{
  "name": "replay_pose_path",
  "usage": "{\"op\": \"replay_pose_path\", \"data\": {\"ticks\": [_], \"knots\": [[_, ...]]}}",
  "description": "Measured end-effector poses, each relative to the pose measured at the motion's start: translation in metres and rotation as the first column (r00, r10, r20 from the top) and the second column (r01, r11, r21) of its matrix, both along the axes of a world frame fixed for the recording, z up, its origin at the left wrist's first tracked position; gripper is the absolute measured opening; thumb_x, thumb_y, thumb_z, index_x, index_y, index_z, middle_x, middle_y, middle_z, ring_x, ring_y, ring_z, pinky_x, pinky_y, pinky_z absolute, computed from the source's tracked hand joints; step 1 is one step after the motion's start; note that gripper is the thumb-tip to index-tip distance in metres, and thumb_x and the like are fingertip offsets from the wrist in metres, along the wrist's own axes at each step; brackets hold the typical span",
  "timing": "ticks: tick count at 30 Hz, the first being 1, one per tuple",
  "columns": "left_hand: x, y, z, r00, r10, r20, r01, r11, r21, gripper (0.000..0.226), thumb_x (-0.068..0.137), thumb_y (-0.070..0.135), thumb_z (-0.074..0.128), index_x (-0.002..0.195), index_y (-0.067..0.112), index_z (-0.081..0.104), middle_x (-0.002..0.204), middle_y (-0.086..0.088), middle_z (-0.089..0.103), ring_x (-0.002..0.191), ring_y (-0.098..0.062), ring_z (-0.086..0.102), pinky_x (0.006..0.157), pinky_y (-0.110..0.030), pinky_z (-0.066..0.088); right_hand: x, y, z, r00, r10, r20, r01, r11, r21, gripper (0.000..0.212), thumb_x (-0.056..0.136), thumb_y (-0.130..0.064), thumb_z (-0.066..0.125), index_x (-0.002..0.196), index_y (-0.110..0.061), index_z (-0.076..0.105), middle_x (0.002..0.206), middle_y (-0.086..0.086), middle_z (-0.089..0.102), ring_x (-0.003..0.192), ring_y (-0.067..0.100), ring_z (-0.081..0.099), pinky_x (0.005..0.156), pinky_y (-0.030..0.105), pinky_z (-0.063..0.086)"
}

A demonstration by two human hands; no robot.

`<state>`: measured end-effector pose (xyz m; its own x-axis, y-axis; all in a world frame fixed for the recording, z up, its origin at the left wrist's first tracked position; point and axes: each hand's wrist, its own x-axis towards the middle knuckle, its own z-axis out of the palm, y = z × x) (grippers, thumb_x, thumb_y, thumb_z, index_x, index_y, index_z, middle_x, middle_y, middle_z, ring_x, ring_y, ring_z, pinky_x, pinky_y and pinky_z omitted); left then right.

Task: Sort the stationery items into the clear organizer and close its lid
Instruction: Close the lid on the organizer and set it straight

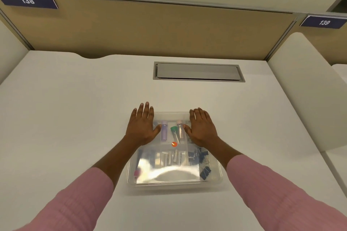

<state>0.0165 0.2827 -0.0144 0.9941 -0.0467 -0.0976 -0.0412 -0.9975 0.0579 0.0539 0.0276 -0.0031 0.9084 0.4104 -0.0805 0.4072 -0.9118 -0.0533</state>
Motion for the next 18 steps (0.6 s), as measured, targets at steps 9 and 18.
{"op": "replay_pose_path", "data": {"ticks": [9,18], "knots": [[-0.024,-0.01,0.028,0.996,0.091,-0.007,-0.091,0.995,-0.041,0.095,0.083,0.071,0.004,0.149,0.003,-0.002,0.158,-0.023,-0.003,0.147,-0.036,-0.005,0.12,-0.049,0.004,-0.039,-0.002,0.017,0.998,-0.028,-0.053,0.031,0.998,0.059,0.092,0.088,-0.07,0.005,0.151,-0.005,0.015,0.16,0.021,0.01,0.149,0.034,0.006,0.12,0.041,-0.001],[-0.145,-0.021,0.007,0.995,0.098,0.014,-0.097,0.994,-0.045,0.098,0.083,0.074,0.005,0.148,0.0,0.012,0.157,-0.025,0.008,0.147,-0.036,0.002,0.118,-0.045,0.002,-0.126,-0.037,0.002,0.998,-0.025,-0.057,0.03,0.996,0.087,0.092,0.089,-0.071,0.009,0.15,-0.004,0.022,0.158,0.021,0.019,0.147,0.034,0.017,0.119,0.039,0.005]]}}
